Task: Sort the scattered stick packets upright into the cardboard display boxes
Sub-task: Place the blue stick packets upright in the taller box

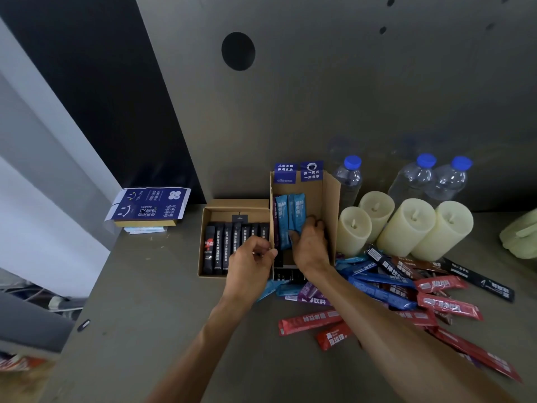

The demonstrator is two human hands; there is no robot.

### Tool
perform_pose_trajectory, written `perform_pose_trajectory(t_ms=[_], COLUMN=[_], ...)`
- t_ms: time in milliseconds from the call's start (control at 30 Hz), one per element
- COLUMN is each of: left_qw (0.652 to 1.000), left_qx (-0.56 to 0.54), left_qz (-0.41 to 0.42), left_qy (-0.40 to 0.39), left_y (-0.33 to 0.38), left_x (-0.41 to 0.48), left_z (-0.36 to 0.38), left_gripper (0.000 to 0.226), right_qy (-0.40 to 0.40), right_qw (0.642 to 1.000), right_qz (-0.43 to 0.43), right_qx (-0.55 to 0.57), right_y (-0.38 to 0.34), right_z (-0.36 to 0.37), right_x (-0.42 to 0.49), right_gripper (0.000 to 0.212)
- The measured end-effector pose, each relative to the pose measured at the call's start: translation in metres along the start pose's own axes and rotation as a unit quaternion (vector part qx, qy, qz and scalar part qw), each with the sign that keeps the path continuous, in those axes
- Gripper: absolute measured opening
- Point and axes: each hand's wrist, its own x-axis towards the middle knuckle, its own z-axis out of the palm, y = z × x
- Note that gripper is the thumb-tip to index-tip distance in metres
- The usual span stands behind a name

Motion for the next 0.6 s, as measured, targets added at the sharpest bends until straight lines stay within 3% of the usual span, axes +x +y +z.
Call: perform_pose_trajectory(t_ms=[600], left_qw=[1.000], left_qx=[0.011], left_qz=[-0.015], left_qy=[0.007], left_y=[-0.0076], left_x=[-0.0055], left_z=[0.0043], left_gripper=[0.008], right_qy=[-0.017], right_qw=[0.997], right_qz=[0.023], right_qx=[0.073], right_y=[0.0005], right_z=[-0.0011], right_x=[0.0069], right_gripper=[0.039])
